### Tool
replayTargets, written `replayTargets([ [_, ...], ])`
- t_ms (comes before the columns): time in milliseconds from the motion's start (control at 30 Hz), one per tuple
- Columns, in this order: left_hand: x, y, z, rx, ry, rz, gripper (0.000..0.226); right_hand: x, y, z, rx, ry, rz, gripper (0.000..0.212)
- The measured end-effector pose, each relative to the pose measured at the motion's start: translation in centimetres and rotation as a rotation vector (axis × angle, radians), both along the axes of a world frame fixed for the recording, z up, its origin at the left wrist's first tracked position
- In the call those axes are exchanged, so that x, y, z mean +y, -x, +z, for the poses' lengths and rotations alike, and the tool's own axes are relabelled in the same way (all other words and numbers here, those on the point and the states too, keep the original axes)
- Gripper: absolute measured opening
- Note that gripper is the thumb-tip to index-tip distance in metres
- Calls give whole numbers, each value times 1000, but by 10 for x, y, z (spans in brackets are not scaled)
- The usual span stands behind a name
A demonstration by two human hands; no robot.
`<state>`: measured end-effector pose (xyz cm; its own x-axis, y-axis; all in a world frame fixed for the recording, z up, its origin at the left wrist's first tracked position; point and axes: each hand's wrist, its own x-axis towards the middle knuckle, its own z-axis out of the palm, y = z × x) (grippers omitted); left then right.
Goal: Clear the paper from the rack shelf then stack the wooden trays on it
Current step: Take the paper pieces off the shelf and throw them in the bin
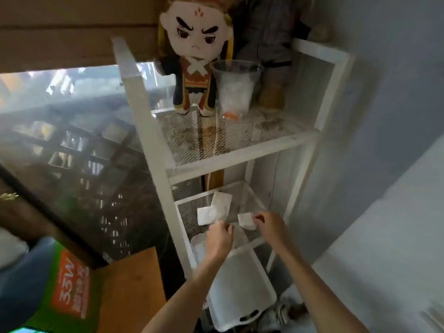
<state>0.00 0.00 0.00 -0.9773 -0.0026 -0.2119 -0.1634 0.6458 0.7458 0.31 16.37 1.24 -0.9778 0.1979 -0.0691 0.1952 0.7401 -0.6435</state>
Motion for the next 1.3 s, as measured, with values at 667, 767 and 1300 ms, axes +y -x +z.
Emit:
replayTargets([
  [667, -19, 57, -28, 70, 121, 432, 26, 22, 76, -40, -205, -54, 113, 6],
  [767, -23, 62, -32, 44, 153, 432, 26, 24, 89, -36, -210, 49, 98, 16],
  [1300, -20, 72, -42, 40, 301, 404, 27, -55, 166, -47, -142, 108, 102, 19],
])
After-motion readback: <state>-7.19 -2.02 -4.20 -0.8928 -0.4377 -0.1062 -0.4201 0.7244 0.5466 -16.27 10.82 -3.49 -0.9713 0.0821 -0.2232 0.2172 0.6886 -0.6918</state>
